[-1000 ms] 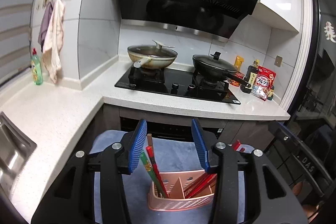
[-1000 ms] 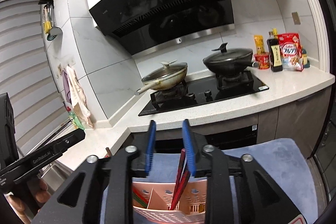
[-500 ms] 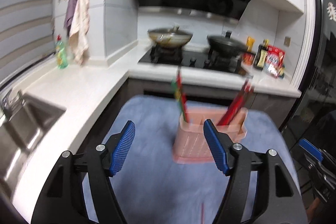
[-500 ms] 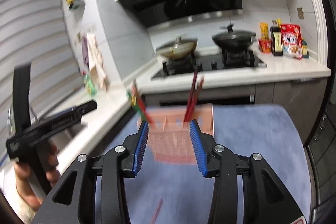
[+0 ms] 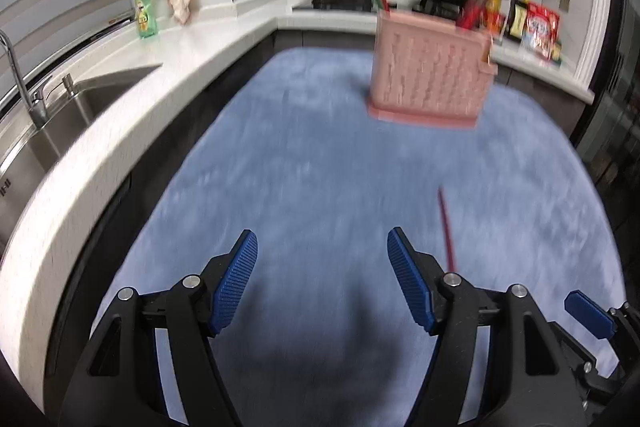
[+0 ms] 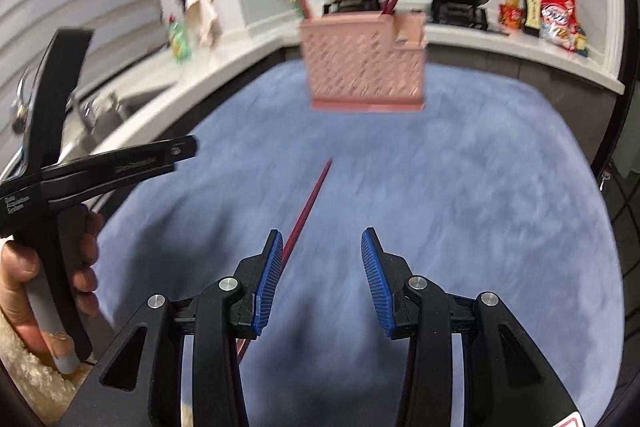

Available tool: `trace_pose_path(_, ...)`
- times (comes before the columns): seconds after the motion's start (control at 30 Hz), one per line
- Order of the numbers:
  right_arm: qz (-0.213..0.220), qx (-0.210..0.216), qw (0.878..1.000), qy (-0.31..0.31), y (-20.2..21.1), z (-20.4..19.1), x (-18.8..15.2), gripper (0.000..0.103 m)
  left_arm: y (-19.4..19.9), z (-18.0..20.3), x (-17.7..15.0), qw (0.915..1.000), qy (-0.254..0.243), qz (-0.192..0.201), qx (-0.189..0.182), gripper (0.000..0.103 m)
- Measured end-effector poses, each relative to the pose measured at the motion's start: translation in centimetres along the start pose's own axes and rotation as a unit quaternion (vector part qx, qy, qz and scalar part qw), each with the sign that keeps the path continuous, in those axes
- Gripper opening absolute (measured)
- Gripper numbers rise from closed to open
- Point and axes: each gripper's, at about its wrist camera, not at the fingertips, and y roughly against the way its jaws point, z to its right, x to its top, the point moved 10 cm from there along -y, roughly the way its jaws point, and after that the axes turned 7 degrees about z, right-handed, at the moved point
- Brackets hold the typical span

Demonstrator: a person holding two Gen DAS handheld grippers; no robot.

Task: Organize utensils
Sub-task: 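Move the open right gripper down to the last dark-red chopstick on the mat, then grasp the last dark-red chopstick near its end with the right gripper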

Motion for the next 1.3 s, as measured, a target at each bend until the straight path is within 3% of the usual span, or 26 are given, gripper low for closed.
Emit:
trace_pose_path(0.2,-0.037,0.022,0.999,0.005,-0.8,-3.0,-4.8,0.040,0.5,-0.6,-4.3,0.9996,-0.007,-0.028,0.004,0.064)
trace_pose_path(0.5,-0.055,0.015,0.998,0.010,-2.7,-4.8,-6.9,0.040,1.0,-2.7,-7.5,0.9986,0.004,-0.053,0.008,0.064)
trace_pose_path(0.6,-0.049,0.005,0.999,0.008,-2.7,-4.4,-6.8,0.032,1.0,-2.9,-8.0,0.9983,0.010,-0.058,0.004,0.064)
trace_pose_path(0.77,-0.049,-0.002,0.999,-0.013,-2.8,-3.0,-6.7,0.008,1.0,-2.6,-8.6,0.9980,0.011,-0.062,-0.007,0.064)
trace_pose_path(1.07,-0.033,-0.036,0.996,-0.070,-1.3,1.7,-5.4,0.007,1.3,0.9,-8.5,0.9965,-0.002,-0.054,-0.063,0.064)
trace_pose_path(1.13,-0.028,-0.042,0.995,-0.081,-0.9,2.7,-5.0,0.007,1.4,2.2,-8.4,0.9951,-0.008,-0.054,-0.082,0.060)
trace_pose_path(1.3,-0.019,-0.046,0.994,-0.092,-0.1,4.1,-4.2,0.007,1.2,4.5,-8.4,0.9912,-0.025,-0.067,-0.111,0.032)
